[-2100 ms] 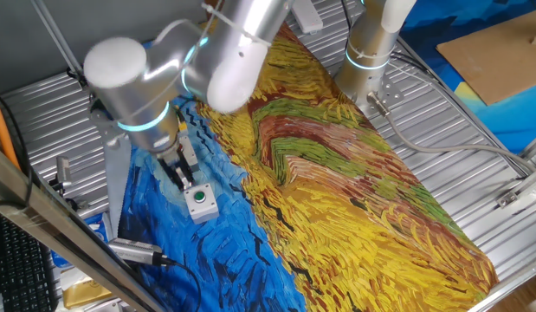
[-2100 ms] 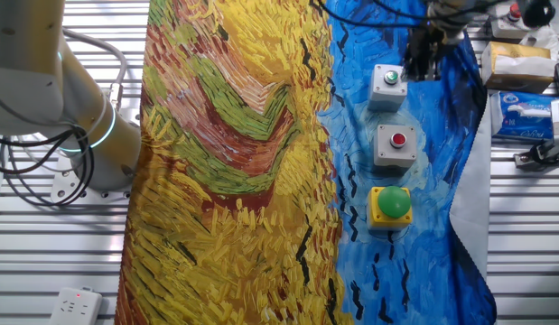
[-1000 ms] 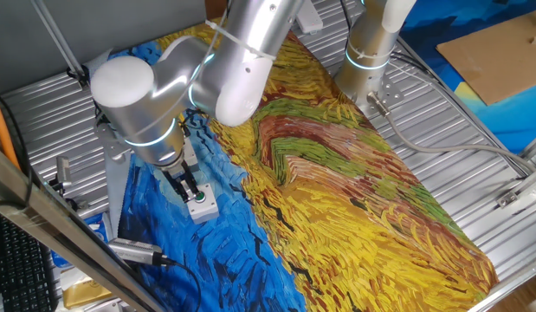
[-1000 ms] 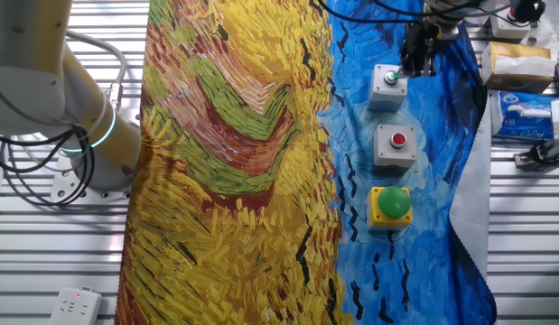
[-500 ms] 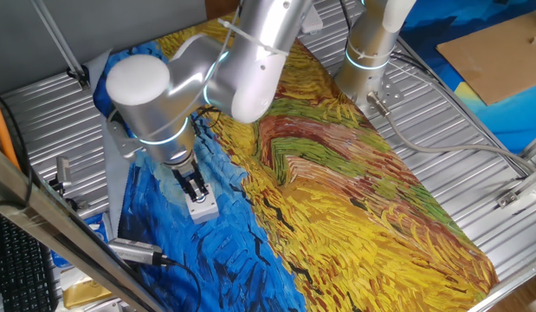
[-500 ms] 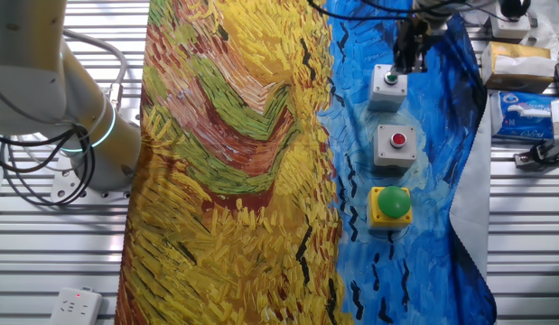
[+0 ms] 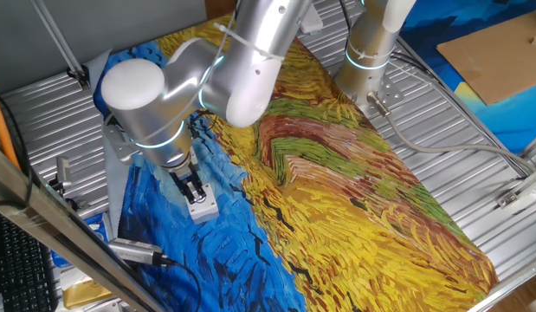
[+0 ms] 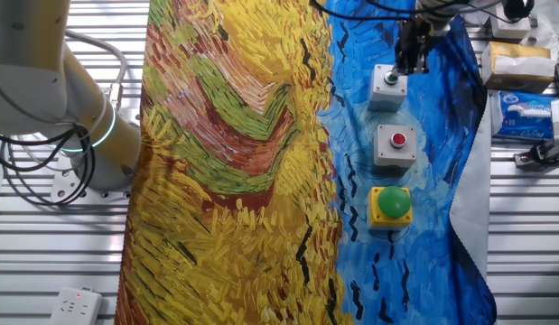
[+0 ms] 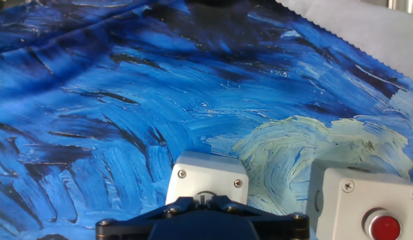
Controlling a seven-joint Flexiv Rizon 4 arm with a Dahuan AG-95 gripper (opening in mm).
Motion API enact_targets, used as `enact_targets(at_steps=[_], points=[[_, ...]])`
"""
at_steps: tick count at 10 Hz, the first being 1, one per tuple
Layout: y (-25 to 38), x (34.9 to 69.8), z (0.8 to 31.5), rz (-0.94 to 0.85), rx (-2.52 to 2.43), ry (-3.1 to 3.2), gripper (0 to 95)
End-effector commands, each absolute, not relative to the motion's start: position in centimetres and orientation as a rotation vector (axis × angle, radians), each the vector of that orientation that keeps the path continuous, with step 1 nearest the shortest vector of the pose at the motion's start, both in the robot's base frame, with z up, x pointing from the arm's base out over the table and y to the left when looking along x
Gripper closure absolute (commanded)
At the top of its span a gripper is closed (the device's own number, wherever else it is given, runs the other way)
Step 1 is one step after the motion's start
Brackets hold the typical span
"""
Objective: Press three buttons from left to right in sequence
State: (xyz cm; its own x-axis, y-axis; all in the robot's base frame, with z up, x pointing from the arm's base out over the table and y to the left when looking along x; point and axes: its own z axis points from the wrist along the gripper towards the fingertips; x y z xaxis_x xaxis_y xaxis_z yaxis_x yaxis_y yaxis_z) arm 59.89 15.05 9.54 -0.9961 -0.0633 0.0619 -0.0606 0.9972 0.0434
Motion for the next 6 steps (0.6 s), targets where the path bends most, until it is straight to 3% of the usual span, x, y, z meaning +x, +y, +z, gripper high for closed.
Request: enact_targets(at_steps=[1, 6], points=[[15.08, 59.74, 9.45, -0.064, 0.094, -3.079, 95.0], [14.88, 59.36, 9.5, -0.059, 0.086, -3.083, 95.0]])
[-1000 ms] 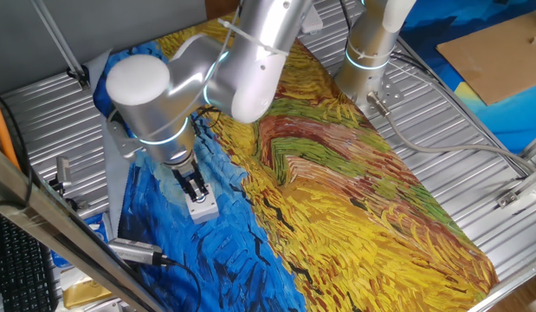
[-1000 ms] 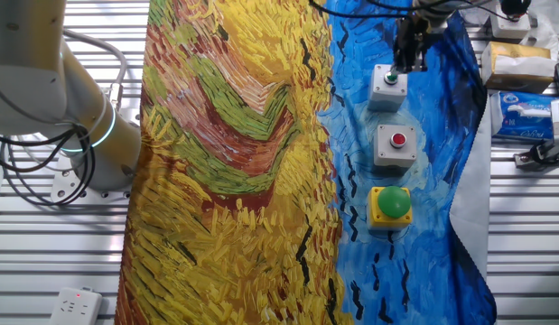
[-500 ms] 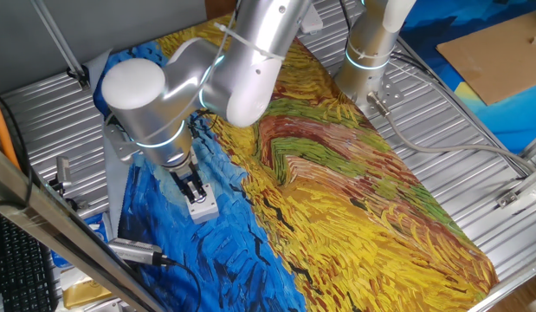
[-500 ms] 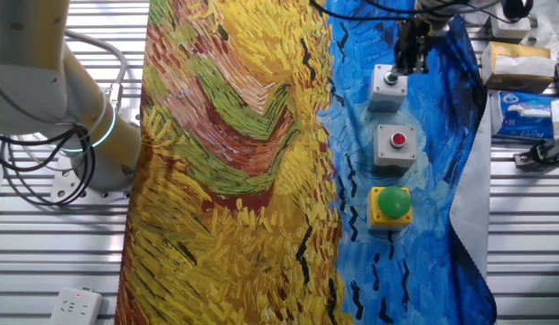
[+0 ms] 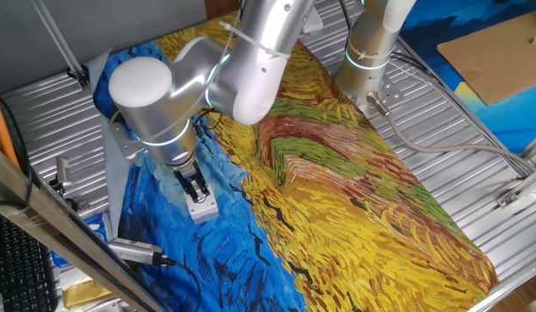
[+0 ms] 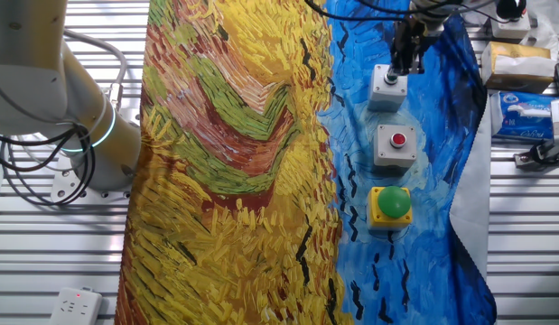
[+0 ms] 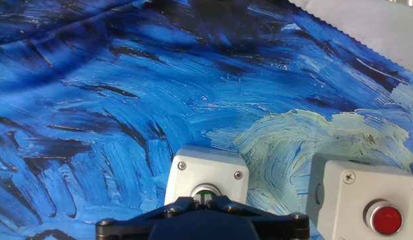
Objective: Press three buttons from left to right in sequence
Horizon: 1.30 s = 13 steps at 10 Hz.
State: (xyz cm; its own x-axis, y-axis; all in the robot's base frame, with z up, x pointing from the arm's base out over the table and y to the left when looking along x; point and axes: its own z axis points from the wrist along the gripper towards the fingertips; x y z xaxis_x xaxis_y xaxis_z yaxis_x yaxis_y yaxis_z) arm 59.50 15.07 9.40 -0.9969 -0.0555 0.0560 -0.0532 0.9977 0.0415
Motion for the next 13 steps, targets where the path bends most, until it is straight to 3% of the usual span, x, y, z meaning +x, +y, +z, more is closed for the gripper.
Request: enact_targets(at_steps=[1, 13], points=[[14.8, 59.3, 9.5, -0.06, 0.087, -3.083, 95.0], [14.8, 60.0, 7.6, -0.065, 0.086, -3.07, 95.0]])
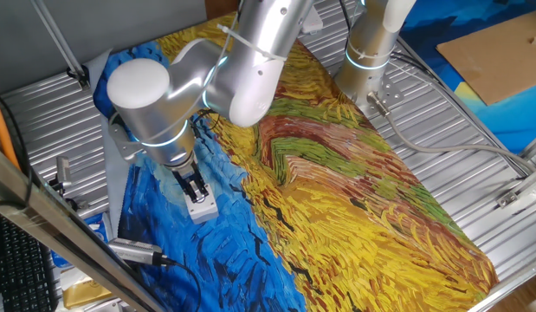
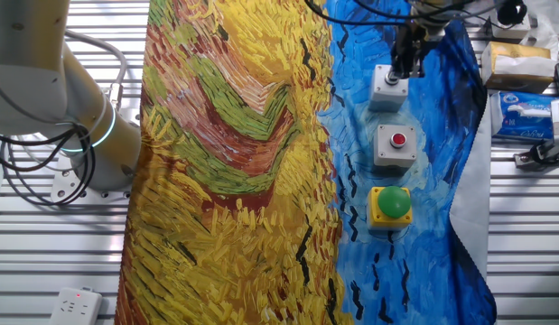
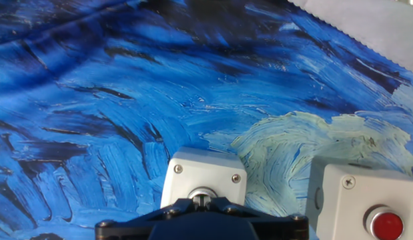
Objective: Press three buttons from left to right in sequence
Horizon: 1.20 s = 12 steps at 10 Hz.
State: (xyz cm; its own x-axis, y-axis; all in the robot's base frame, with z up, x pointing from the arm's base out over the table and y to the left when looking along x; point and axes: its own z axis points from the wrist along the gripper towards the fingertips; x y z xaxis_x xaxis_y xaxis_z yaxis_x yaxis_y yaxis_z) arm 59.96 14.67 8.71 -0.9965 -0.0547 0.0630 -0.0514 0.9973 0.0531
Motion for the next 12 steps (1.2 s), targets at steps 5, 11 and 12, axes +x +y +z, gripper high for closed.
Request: enact_targets(at_steps=[5, 11, 12], points=[[14.9, 59.6, 9.3, -0.041, 0.105, -3.074, 95.0], [15.4, 59.1, 10.9, -0.05, 0.1, -3.076, 95.0], [15.5, 59.1, 11.0, -0.052, 0.1, -3.076, 95.0]])
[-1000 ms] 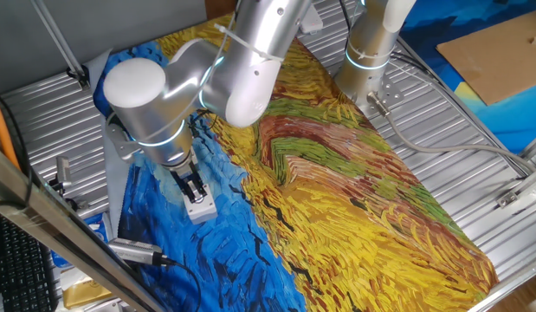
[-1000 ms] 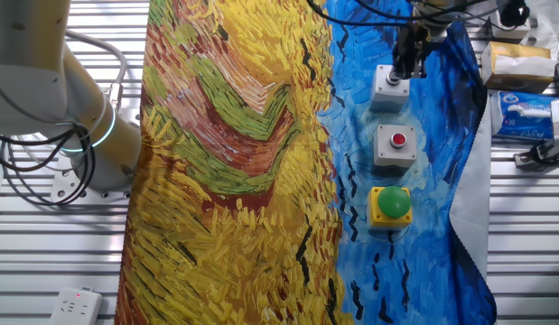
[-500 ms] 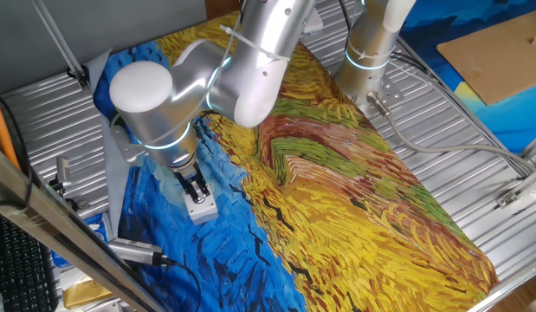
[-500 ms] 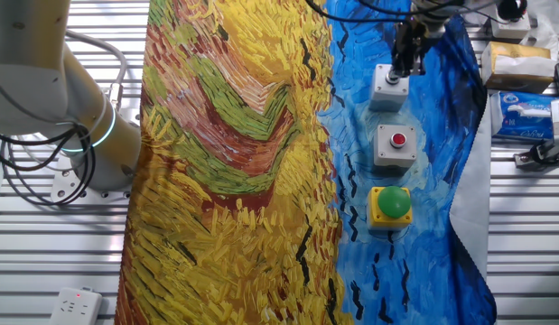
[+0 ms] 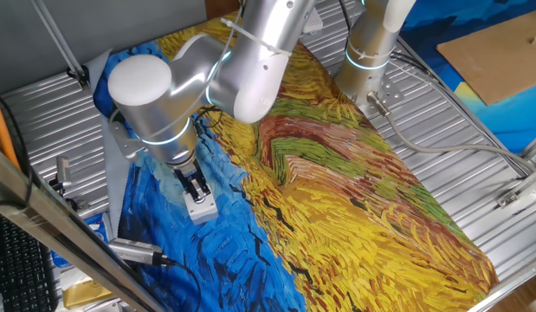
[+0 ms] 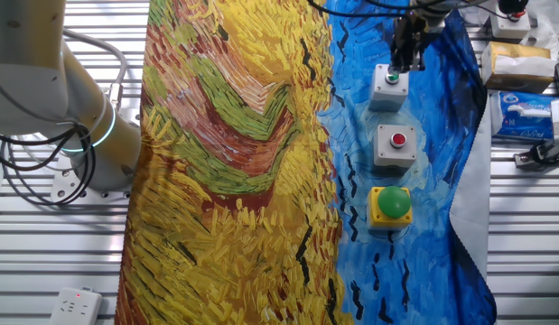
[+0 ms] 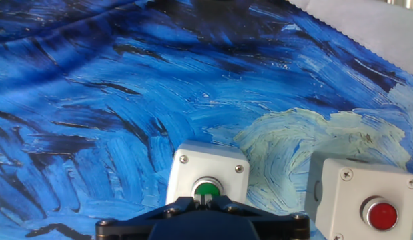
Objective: Press three buttons from left to right in sequence
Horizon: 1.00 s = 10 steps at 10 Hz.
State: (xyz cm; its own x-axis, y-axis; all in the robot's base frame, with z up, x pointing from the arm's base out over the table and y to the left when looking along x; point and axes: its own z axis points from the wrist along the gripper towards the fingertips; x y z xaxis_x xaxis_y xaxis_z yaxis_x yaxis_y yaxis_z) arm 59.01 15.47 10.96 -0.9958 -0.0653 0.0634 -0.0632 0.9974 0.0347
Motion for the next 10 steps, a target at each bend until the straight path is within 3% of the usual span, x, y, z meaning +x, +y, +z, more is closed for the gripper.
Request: enact_targets(at_steps=[1, 10], points=[[15.55, 59.02, 11.09, -0.052, 0.103, -3.076, 95.0], [15.79, 58.86, 11.51, -0.058, 0.204, -3.084, 95.0]])
